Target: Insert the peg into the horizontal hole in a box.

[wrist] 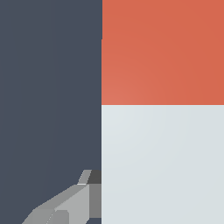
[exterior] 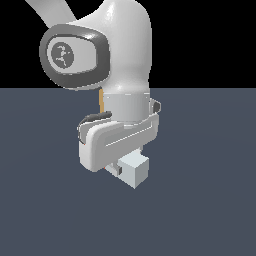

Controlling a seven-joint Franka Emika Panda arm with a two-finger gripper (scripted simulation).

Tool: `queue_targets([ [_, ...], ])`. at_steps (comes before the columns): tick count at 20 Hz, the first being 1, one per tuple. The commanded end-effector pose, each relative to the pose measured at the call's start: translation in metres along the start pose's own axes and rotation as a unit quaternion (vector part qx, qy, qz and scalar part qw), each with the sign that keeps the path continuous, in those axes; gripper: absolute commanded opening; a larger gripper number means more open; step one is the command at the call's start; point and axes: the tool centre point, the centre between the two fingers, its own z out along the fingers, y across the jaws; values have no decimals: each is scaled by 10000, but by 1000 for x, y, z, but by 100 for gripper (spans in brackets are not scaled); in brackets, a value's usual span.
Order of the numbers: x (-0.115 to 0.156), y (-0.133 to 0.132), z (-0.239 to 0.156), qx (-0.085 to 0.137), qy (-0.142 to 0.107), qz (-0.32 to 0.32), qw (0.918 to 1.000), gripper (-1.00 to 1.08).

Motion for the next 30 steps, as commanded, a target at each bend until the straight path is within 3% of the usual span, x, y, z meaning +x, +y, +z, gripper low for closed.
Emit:
queue_targets([
  [1, 7, 1, -4, -14, -16, 216, 9998, -100],
  [8, 36, 4, -12, -16, -16, 995, 9950, -100],
  [15, 64, 12, -21, -19, -15, 1774, 9841, -100],
  [22, 90, 24, -29, -21, -14, 2508, 9680, -100],
  [30, 115, 42, -37, -21, -12, 3294, 9442, -100],
])
